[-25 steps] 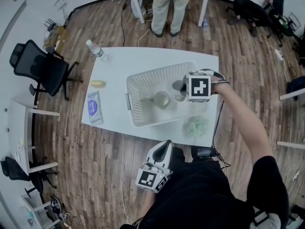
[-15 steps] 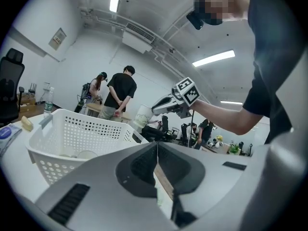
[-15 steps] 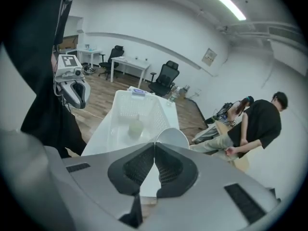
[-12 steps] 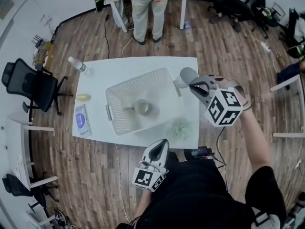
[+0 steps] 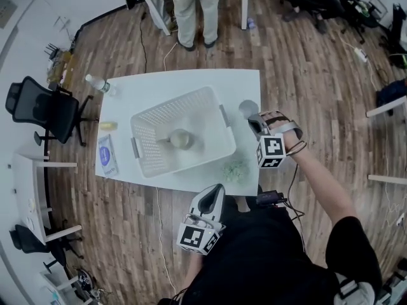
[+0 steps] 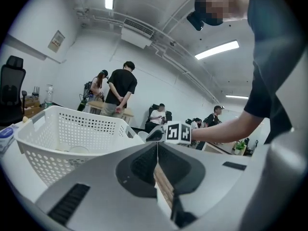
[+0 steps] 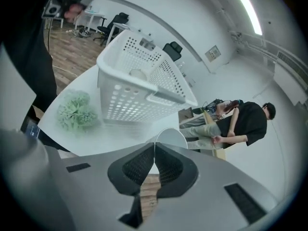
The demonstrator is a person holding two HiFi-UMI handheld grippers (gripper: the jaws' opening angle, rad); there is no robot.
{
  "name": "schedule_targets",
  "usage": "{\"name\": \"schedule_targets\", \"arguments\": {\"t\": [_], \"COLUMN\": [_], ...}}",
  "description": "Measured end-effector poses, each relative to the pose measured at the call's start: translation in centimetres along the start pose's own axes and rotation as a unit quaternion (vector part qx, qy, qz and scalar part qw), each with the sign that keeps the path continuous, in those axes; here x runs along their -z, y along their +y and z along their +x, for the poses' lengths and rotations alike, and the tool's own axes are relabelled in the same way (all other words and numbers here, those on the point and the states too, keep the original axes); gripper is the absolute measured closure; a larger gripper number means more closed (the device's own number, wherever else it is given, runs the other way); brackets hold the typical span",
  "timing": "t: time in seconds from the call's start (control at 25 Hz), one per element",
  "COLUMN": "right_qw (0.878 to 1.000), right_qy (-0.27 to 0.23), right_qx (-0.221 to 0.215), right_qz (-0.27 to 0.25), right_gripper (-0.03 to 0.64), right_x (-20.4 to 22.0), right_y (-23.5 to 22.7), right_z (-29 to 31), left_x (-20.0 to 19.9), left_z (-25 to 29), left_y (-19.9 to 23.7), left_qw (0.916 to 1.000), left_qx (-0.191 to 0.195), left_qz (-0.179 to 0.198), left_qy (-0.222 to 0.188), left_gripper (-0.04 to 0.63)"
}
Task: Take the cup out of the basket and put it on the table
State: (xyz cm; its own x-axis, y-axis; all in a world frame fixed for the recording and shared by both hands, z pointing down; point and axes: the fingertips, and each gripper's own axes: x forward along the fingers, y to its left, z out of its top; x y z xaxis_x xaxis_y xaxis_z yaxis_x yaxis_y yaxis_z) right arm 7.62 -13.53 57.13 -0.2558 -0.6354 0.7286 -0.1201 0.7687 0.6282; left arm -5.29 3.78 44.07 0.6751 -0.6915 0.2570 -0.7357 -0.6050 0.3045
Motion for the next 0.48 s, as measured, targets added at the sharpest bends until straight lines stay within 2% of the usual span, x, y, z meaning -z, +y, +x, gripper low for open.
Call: {"name": "schedule_targets", "arguments": {"t": [0.16,0.32,0.48], "right_qw": [0.999,0.998,0.998], "right_qy": [0.004,-0.001,-0.008], "right_qx": [-0.032,-0.059,-0.058], "right_qz": [-0.019,-0.031,-0.037], "right_gripper": [0.586,0.586,0.585], "right_x": [0.1,0.2,-0.2], "right_y": [3.7,5.7,6.7], "right_z": [4.1,5.7,6.5], "left_x": [0.3,0.7,1.0], "left_z": [-0.3,-0.6,-1.1], "left_y": [-0.1,-0.3,-0.2], "left_qw": [0.9995,0.9982,0.9969], "left_qx": [-0.033,-0.06,-0.078], "left_qz": [-0.001,-0.005,-0.007], "left_qy": [0.005,0.008,0.008], "left_gripper": [0.584,0.584,0.584]}}
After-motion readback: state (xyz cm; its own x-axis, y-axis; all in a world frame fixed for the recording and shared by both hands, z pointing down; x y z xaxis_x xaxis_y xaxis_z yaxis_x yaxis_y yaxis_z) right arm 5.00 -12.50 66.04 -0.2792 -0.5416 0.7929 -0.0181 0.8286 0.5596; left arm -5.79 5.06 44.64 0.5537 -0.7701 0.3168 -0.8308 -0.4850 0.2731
